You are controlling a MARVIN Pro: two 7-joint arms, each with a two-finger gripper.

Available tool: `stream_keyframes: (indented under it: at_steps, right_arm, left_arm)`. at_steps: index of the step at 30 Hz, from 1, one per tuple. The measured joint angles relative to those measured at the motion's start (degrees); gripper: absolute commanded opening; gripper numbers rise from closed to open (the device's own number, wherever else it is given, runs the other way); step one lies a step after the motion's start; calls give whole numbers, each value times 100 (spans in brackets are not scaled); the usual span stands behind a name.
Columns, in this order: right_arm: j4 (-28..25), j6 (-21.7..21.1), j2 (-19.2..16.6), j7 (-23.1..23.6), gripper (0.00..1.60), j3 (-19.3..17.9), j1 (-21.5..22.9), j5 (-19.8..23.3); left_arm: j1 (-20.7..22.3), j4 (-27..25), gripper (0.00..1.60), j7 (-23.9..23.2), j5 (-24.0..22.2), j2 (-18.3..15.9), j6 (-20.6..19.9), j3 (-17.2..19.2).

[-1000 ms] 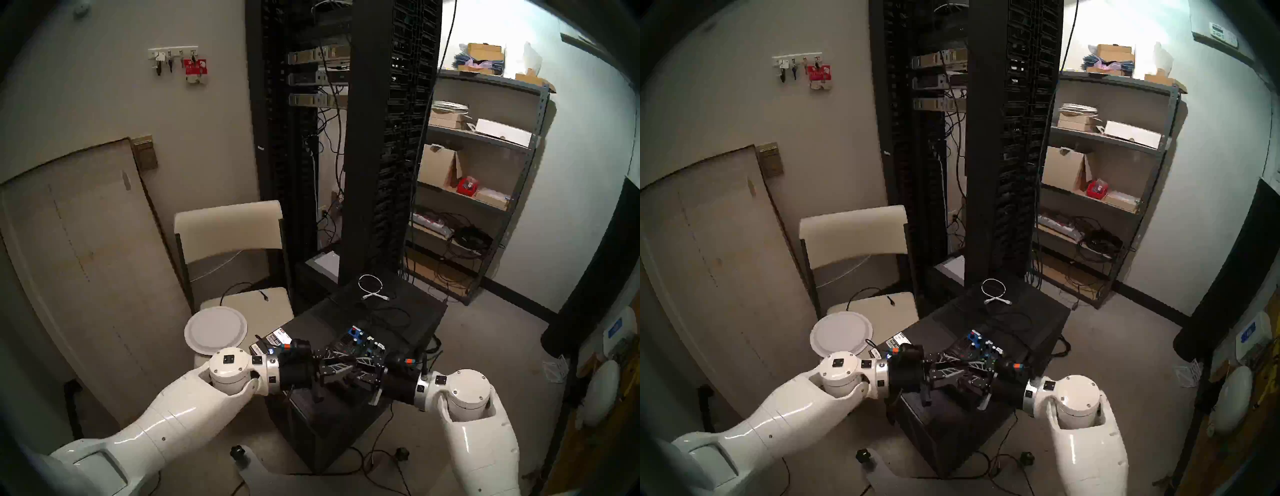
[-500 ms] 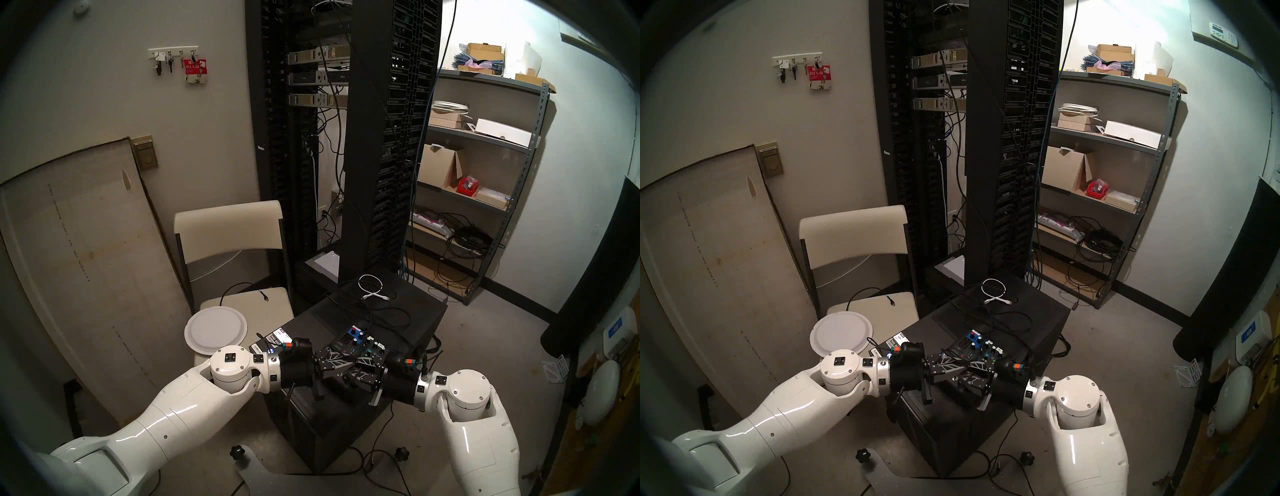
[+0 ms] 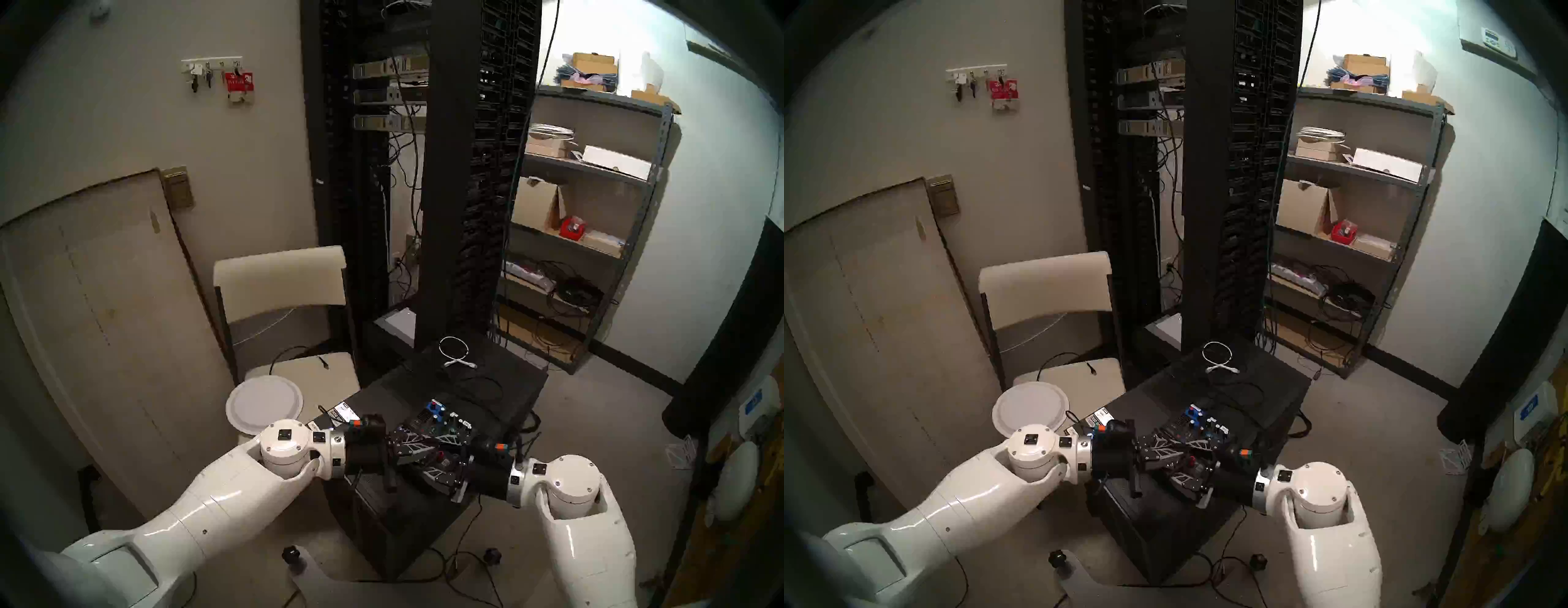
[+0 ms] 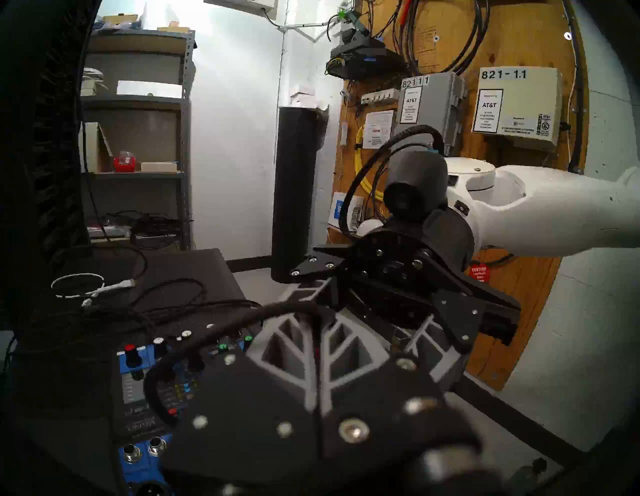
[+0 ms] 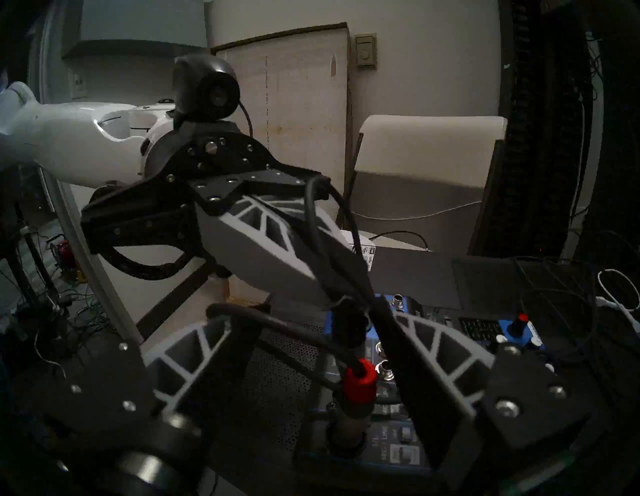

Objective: Insert aux cable

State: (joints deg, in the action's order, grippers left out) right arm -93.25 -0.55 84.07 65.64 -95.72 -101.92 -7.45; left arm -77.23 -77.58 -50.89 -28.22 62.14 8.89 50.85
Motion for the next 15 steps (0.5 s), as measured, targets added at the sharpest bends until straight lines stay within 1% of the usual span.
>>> stream_keyframes:
  at_steps: [1,4,6,8,15]
  right_arm:
    - [-3,-2,0,3,128,-2,-1,0]
    - [-8,-7,1,12,122,-10,-3,0]
    - [-9,-9,2,15,126,-13,-4,-1]
    - [-10,-13,3,20,124,-19,-4,-3]
    - [-14,-19,8,34,125,-43,-5,-6]
  left_arm:
    - [2,-5,0,4,12,-3,4,-1]
    - [3,-14,0,25,45,-10,19,-3]
    - [0,-20,0,47,57,-15,28,-3]
    - [-9,-34,0,86,75,-24,43,-5]
    - [-34,-83,0,192,108,-64,70,-28]
